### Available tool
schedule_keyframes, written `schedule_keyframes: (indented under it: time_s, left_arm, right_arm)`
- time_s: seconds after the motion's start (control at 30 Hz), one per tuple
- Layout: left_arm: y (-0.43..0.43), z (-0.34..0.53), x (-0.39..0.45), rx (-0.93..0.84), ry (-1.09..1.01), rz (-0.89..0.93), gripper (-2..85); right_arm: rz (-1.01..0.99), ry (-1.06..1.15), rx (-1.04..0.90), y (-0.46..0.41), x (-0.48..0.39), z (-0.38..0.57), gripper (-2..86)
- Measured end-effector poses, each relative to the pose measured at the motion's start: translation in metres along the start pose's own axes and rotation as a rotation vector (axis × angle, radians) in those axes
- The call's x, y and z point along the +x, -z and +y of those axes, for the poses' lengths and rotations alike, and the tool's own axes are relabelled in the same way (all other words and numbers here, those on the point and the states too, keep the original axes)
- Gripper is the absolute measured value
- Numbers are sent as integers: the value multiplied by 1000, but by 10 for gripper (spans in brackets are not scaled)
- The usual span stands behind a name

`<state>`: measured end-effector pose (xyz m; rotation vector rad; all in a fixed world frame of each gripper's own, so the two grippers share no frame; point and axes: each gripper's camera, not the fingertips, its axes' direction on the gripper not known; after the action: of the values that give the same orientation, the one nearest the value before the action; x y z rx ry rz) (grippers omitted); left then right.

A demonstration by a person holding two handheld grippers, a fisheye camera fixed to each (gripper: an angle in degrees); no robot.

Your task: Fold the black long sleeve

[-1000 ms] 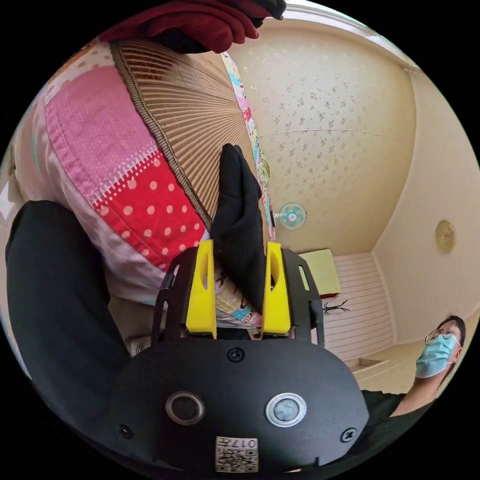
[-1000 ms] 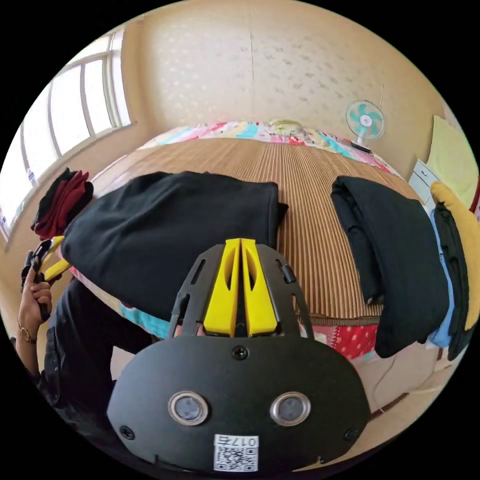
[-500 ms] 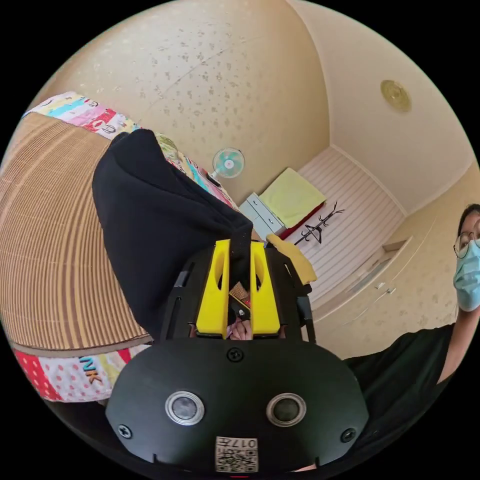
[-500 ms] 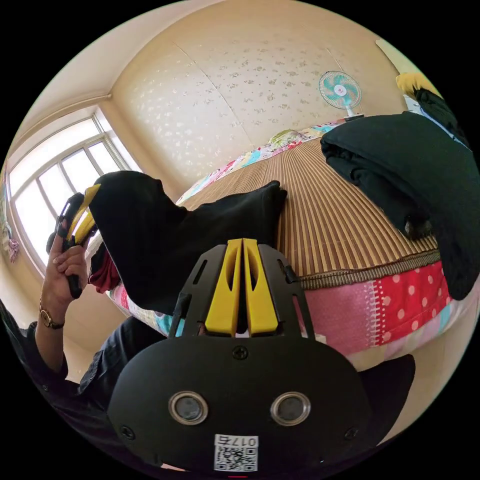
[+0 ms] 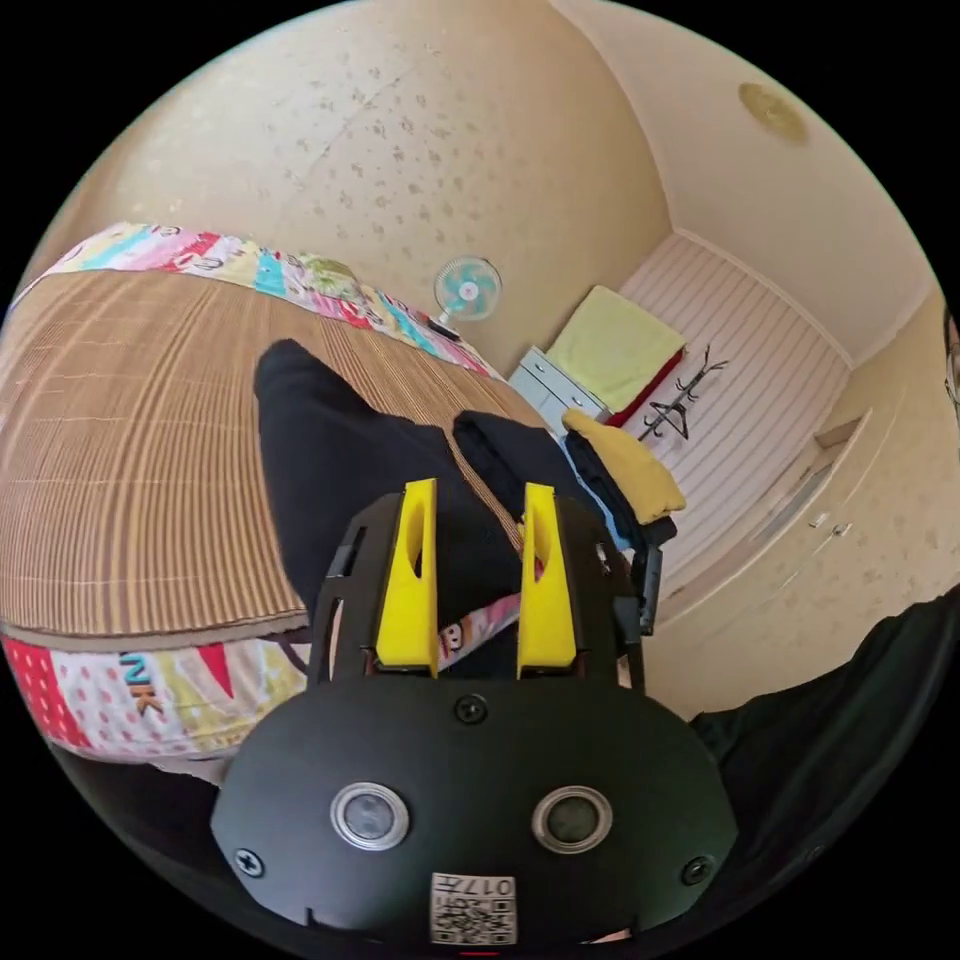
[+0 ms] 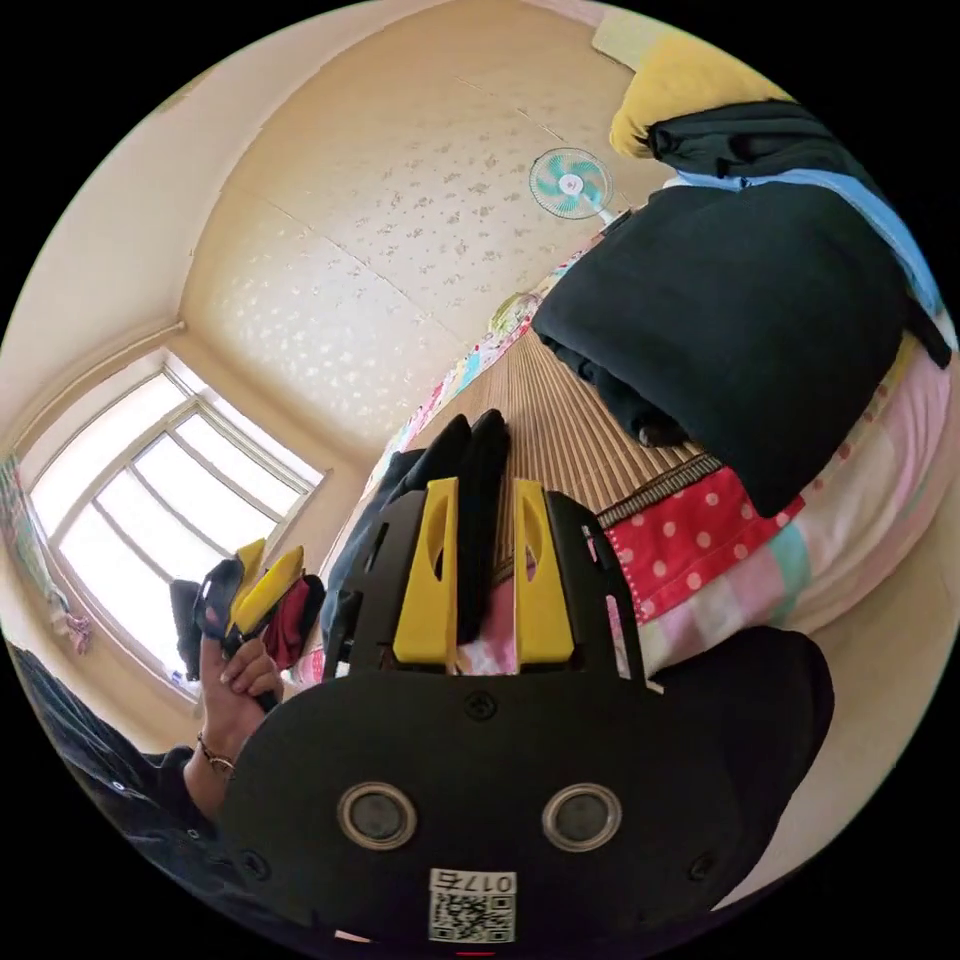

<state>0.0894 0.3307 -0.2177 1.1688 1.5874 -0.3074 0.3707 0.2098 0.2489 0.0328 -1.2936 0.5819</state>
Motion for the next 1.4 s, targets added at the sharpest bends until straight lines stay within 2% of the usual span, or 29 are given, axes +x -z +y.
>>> schedule_keyframes:
  time_s: [0.17, 0.27, 0.33, 0.4, 0.53, 0.67, 0.73, 0.87, 1.03, 1.2, 1.3, 1.4]
  left_arm:
    - [-23, -19, -106, -77, 261, -37, 192]
    - [-54, -9, -138, -91, 351, 10, 189]
    - [-93, 0, -146, -190, 389, 35, 198]
    - [-111, 5, -140, -219, 358, 61, 192]
    - [-150, 23, -144, -299, 392, 228, 162]
    - [-134, 32, -136, -268, 381, 253, 138]
    - [-107, 29, -121, -231, 340, 214, 135]
    - [-40, 8, -106, -133, 274, 150, 132]
    - [131, -57, -82, 10, 142, -70, 134]
    - [301, -142, -74, 80, 116, -321, 135]
    - [363, -182, -89, 78, 119, -514, 138]
    - [386, -191, -134, 61, 264, -680, 144]
  right_arm:
    - [-132, -59, -264, -58, 18, -64, 202]
    - [-80, -77, -402, -100, 26, -84, 231]
    - [5, -59, -444, -110, 26, -87, 215]
    - [11, -56, -487, -111, 27, -86, 200]
    - [-80, -130, -548, -106, 50, -65, 165]
    - [-258, -166, -546, -96, 59, -41, 136]
    - [-363, -140, -545, -100, 36, -24, 128]
    - [-395, -49, -566, -133, -42, -7, 125]
    - [-519, 103, -640, -232, -221, 26, 125]
    - [-663, 112, -684, -347, -394, 85, 125]
    - [-623, 56, -670, -412, -475, 141, 125]
    - [-500, 92, -684, -475, -528, 207, 125]
